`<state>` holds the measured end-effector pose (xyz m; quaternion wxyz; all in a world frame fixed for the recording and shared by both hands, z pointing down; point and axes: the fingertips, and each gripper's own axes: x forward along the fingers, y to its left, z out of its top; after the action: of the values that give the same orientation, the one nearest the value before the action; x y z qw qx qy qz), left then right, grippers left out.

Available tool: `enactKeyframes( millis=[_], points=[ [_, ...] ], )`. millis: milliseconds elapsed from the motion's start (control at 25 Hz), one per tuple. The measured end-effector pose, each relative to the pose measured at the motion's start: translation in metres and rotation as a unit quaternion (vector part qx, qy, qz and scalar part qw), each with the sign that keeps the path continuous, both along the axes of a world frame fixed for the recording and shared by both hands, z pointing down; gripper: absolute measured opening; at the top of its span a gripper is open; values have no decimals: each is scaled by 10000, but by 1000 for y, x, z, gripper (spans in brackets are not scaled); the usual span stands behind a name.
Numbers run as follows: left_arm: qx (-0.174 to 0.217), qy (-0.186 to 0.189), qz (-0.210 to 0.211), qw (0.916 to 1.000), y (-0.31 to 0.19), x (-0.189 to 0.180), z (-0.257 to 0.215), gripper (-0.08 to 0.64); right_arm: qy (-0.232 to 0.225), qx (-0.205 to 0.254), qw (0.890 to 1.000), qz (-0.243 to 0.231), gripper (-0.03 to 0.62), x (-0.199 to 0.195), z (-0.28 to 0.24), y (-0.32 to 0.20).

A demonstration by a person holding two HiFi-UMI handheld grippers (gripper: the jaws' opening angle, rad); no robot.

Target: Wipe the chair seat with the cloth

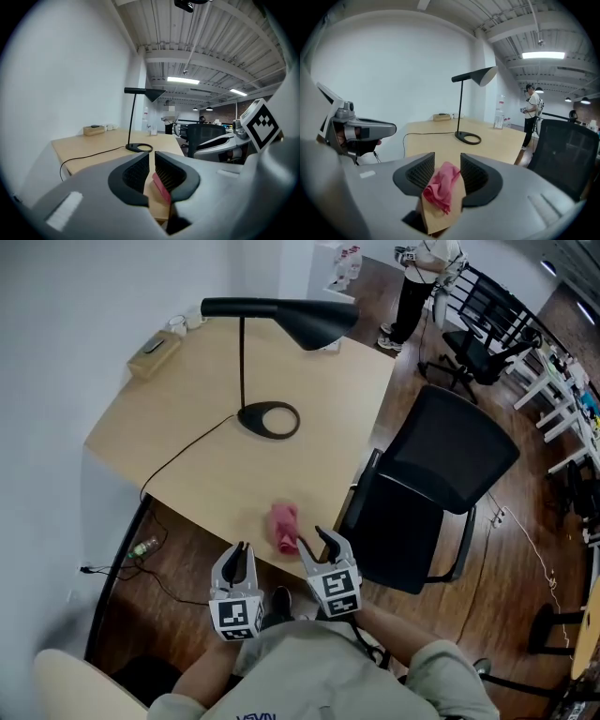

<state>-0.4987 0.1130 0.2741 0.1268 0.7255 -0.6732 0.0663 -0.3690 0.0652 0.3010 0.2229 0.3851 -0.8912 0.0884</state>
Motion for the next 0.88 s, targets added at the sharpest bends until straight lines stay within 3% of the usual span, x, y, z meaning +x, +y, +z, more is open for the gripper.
enactKeyframes(
  millis=[160, 440, 880],
  points=[
    [-186, 8, -236, 9995, -13, -3, 15, 23, -62, -443, 9989, -148, 210, -21, 30, -18],
    [-384, -61, -420, 9984, -27, -5, 30, 14, 273, -1238, 9918, -153, 224, -49, 90, -41],
    [-774, -37, -511, 9957, -44, -12, 69, 6, 936, -1870, 9779, 39, 220, -53, 154, -43]
  ],
)
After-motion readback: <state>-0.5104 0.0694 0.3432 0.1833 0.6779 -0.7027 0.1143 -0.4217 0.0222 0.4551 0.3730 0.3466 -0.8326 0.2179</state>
